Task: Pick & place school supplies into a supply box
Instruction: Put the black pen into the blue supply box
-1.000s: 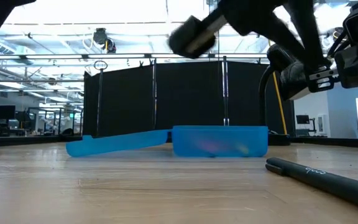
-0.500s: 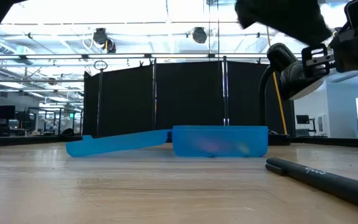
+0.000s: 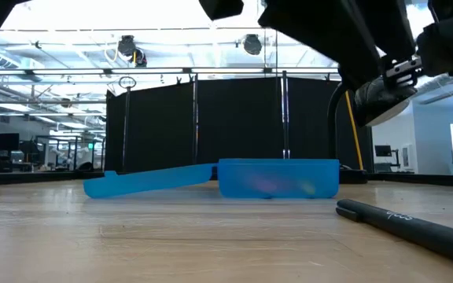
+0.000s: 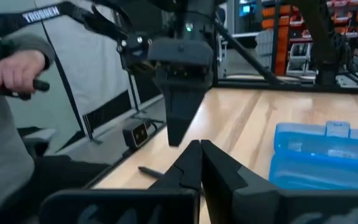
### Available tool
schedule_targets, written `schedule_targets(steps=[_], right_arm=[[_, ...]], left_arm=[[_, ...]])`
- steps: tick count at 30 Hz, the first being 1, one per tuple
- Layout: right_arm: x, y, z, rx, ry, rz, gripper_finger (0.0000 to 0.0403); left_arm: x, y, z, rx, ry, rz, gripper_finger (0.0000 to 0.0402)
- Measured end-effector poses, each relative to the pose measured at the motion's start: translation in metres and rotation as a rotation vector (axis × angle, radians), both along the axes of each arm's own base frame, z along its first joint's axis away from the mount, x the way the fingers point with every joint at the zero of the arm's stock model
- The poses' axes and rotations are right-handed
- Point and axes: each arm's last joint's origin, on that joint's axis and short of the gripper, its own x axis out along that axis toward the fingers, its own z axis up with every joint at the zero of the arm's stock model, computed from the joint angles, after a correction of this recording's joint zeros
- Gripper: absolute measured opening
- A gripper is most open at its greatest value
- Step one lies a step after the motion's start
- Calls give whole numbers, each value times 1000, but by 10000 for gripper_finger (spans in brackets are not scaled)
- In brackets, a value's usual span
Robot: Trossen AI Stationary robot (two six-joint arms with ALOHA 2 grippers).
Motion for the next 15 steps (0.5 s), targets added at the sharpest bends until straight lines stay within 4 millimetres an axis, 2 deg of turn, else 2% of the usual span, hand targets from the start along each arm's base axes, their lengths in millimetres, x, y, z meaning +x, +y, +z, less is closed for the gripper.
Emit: schedule_targets(steps=[3, 6, 10, 15], right_arm=[[0, 0, 3, 17, -25, 0, 0], [0, 0, 7, 27, -63, 0, 0], [0, 0, 9, -3, -110, -1, 0], [-1, 0, 13, -15, -166, -7, 0]], left_arm=[[2, 3, 0, -13, 9, -37, 240], [1, 3, -5, -9, 21, -41, 256], [-7, 2, -22, -10, 129, -97, 255], [-16, 2, -47, 121, 230, -312, 237]])
